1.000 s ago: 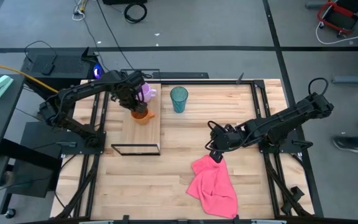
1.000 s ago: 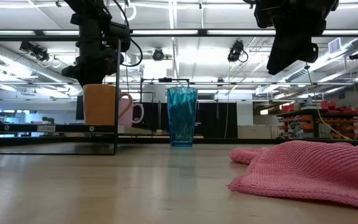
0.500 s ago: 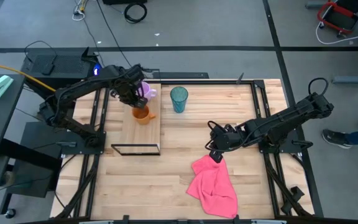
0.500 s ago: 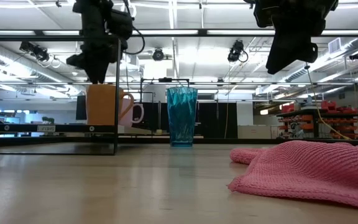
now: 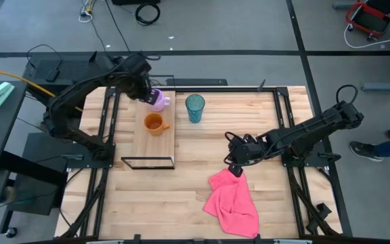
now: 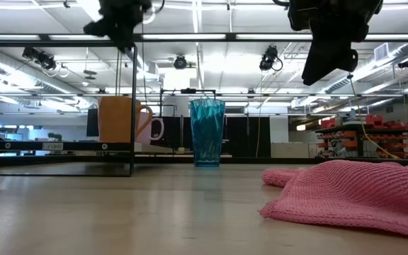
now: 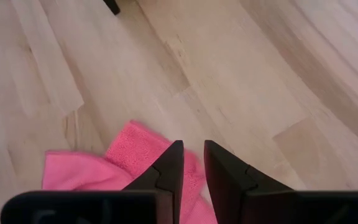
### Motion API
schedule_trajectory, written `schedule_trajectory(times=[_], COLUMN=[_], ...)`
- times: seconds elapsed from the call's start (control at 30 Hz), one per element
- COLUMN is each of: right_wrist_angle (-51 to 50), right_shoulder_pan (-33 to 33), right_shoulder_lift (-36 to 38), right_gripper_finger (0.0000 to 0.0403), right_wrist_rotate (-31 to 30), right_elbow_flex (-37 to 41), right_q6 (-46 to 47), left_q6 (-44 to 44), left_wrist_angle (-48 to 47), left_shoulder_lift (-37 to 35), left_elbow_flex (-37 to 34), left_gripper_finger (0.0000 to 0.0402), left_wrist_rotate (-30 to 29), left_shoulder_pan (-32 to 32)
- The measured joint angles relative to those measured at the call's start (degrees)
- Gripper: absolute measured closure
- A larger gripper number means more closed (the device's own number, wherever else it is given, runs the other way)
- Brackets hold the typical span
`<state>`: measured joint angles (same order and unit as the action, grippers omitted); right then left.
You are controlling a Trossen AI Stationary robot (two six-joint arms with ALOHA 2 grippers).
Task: Stack small to large cups/mugs on shelf
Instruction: Put the blue cup on the shelf
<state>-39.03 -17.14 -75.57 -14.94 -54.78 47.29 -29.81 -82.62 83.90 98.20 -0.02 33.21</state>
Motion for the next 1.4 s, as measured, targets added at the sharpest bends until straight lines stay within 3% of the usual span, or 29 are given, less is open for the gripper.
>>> schedule_trajectory(times=[0.23, 0.47, 0.73, 0.97, 1.2, 1.4], right_wrist_angle=[-0.1, 0.0, 0.0, 0.1, 0.3, 0.1], right_shoulder_pan=[3.9, 12.1, 25.8, 35.4, 40.6, 42.7], right_shoulder_lift=[0.0, 0.0, 0.0, 0.0, 0.0, 0.0], right_gripper_finger=[0.0332, 0.0332, 0.0332, 0.0332, 0.0332, 0.0332], right_wrist_rotate=[0.0, 0.0, 0.0, 0.0, 0.0, 0.0], right_elbow_flex=[-1.5, -7.6, -16.3, -23.2, -26.7, -27.0], right_q6=[-5.3, -11.9, -17.5, -18.5, -18.6, -17.4], left_q6=[-1.6, -8.6, -5.8, 2.6, 11.2, 19.0], left_wrist_angle=[-1.1, -7.7, -7.4, -7.3, -6.9, -2.0], left_shoulder_lift=[0.0, 0.0, -0.4, -1.6, -3.1, -3.5], left_elbow_flex=[10.2, 13.3, 12.7, 12.6, 12.6, 12.6], left_gripper_finger=[0.0312, 0.0319, 0.0317, 0.0326, 0.032, 0.0327], left_wrist_rotate=[-1.6, -16.1, -26.1, -33.8, -39.3, -36.9], left_shoulder_pan=[-8.6, -19.9, -26.5, -24.2, -15.7, -5.8])
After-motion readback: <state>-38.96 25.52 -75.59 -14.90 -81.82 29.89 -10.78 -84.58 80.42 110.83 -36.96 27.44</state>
